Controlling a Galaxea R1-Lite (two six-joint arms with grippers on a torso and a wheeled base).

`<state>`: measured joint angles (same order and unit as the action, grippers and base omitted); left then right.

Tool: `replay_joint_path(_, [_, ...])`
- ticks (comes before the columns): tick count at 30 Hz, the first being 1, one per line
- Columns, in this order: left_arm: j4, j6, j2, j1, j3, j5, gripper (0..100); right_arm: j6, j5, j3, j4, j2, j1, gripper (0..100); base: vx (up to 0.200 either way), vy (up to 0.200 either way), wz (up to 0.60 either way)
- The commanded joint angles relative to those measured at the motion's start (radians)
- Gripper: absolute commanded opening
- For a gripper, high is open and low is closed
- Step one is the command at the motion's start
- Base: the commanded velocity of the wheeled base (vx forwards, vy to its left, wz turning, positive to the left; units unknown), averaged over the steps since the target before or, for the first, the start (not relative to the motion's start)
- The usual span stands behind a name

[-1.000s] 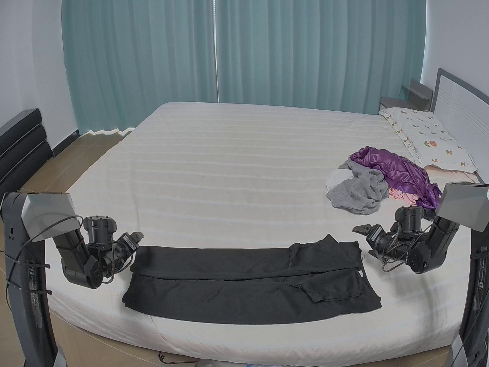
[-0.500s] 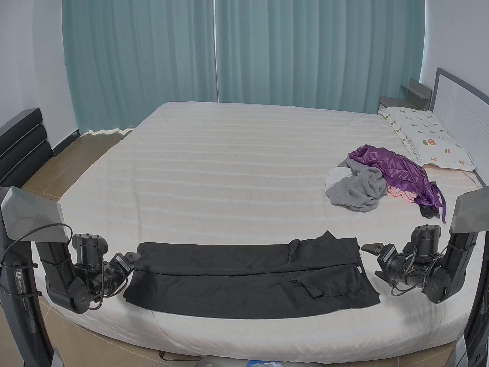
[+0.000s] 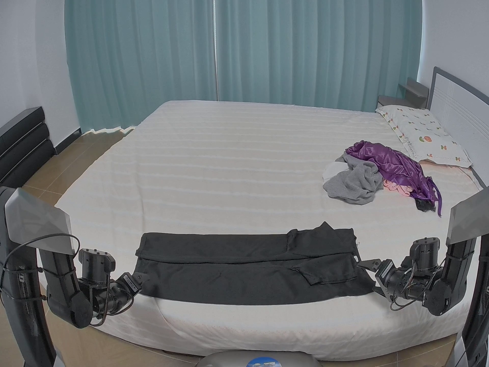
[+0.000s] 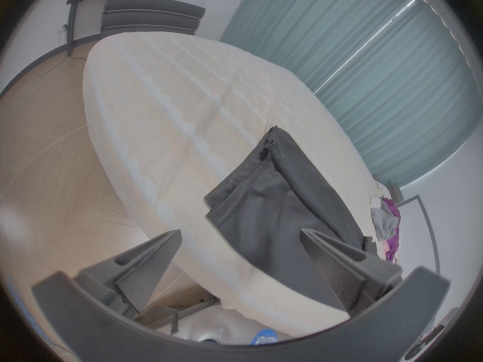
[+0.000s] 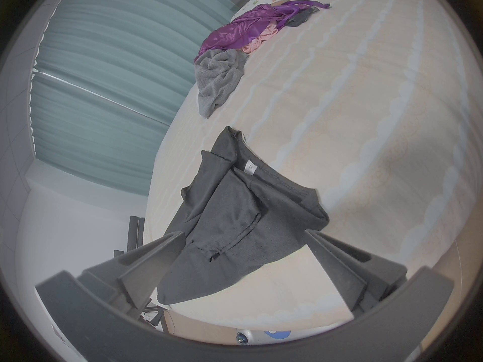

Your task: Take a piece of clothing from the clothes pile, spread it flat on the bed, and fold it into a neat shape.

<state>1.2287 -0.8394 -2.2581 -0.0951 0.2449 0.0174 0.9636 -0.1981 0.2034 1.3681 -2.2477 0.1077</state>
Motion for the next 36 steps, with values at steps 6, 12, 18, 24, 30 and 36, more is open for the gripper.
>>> replay_joint_path(6, [0.028,0.049,-0.017,-0.015,-0.036,0.006,100,-0.003,0.002,-0.015,0.002,-0.018,0.017,100,0.0,0.0,0.0])
replay_joint_path(12, [0.028,0.051,-0.044,-0.014,0.011,0.012,100,-0.003,0.002,-0.018,0.005,-0.024,0.037,100,0.0,0.0,0.0])
replay_joint_path(18, [0.035,0.123,-0.092,-0.015,0.06,0.076,100,-0.005,0.005,-0.019,0.003,-0.024,0.037,100,0.0,0.0,0.0])
replay_joint_path(24, [0.029,0.137,-0.124,-0.018,0.122,0.116,100,-0.008,0.023,-0.019,0.003,-0.026,0.041,100,0.0,0.0,0.0])
replay_joint_path(30, [0.04,0.141,-0.135,-0.012,0.126,0.124,0,-0.023,0.057,-0.032,0.002,-0.026,0.052,100,0.0,0.0,0.0])
replay_joint_path(36, [0.043,0.135,-0.132,0.008,0.125,0.124,0,-0.051,0.106,-0.05,0.002,-0.049,0.076,100,0.0,0.0,0.0])
